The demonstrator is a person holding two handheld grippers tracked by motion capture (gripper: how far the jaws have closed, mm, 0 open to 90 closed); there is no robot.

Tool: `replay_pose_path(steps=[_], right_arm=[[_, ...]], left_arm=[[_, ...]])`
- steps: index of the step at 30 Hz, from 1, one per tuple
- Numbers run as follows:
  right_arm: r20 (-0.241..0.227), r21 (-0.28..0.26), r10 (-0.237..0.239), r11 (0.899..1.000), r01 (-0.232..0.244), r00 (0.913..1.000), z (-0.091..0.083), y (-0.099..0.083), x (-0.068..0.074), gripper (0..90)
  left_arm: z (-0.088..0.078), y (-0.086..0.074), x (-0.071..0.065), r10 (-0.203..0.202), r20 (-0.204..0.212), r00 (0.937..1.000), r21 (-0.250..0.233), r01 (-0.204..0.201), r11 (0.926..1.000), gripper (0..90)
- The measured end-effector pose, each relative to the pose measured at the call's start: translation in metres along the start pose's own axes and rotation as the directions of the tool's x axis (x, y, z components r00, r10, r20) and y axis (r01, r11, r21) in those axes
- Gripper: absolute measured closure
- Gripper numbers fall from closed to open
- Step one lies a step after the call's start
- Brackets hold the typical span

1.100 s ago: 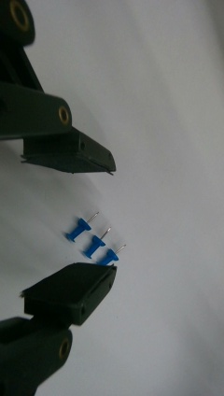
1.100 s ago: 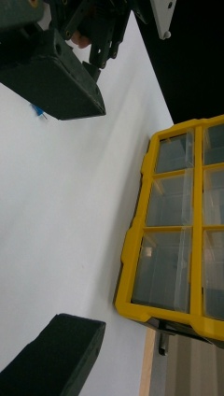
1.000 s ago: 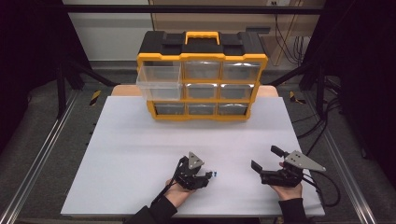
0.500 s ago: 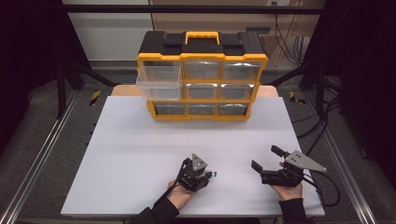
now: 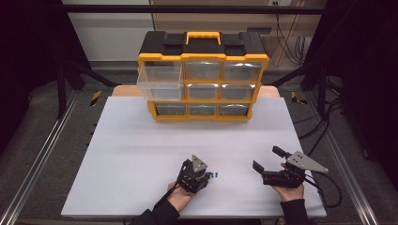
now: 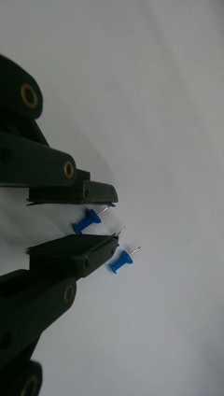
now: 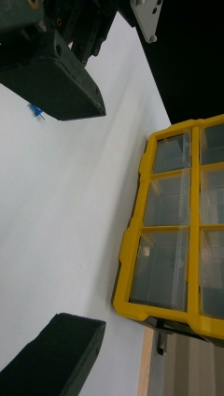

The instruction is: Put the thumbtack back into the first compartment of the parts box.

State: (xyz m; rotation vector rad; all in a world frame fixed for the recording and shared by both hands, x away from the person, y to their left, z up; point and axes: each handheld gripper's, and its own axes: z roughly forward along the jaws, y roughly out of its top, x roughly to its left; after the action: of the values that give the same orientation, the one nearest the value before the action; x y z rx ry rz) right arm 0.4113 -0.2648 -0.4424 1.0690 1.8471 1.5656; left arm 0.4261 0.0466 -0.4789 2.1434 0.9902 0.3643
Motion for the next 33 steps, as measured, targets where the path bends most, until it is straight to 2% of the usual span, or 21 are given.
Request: replay_pose_path(steps=[5, 10, 15, 18, 22, 25, 33], right_arm=[[-0.007, -0.007, 0.013, 1.0, -0.013, 0.9999, -0.0001, 0.0002, 0.0008, 1.4], [0.002, 0.0, 0.007, 1.0, -0.007, 1.0, -0.0001, 0.0001, 0.0004, 1.4], [0.0, -0.005, 0.0, 1.0, 0.0, 1.0, -0.0004, 0.0002, -0.0001, 1.5], [-0.006, -0.008, 0.013, 1.0, -0.013, 0.9999, -0.0003, 0.0003, 0.0009, 1.4], [-0.001, -0.005, -0.002, 1.0, 0.002, 1.0, -0.0005, 0.0002, -0.0004, 1.5], [-0.008, -0.01, 0.01, 1.0, -0.01, 0.9999, -0.0002, 0.0004, 0.0007, 1.5], [-0.004, -0.005, 0.006, 1.0, -0.006, 1.0, -0.0001, 0.0001, 0.0005, 1.6]], left_arm=[[-0.0004, 0.0002, 0.0012, -0.008, -0.006, 1.0, 0.004, 0.008, 1.0, 76.1], [-0.0004, 0.0, 0.0023, -0.018, -0.007, 0.9998, 0.005, 0.018, 0.9998, 79.4], [-0.0004, -0.0001, 0.0024, -0.016, -0.015, 0.9998, 0.006, 0.016, 0.9999, 80.6], [-0.0002, -0.0002, 0.0027, -0.019, -0.018, 0.9997, 0.005, 0.019, 0.9998, 82.2], [-0.0004, -0.0008, 0.0027, -0.007, -0.022, 0.9997, 0.004, 0.008, 1.0, 83.6], [-0.0003, -0.0009, 0.0021, -0.003, -0.021, 0.9998, 0.003, 0.003, 1.0, 84.5], [-0.0008, -0.0013, 0.0059, 0.003, 0.001, 1.0, -0.002, -0.003, 1.0, 85.0]])
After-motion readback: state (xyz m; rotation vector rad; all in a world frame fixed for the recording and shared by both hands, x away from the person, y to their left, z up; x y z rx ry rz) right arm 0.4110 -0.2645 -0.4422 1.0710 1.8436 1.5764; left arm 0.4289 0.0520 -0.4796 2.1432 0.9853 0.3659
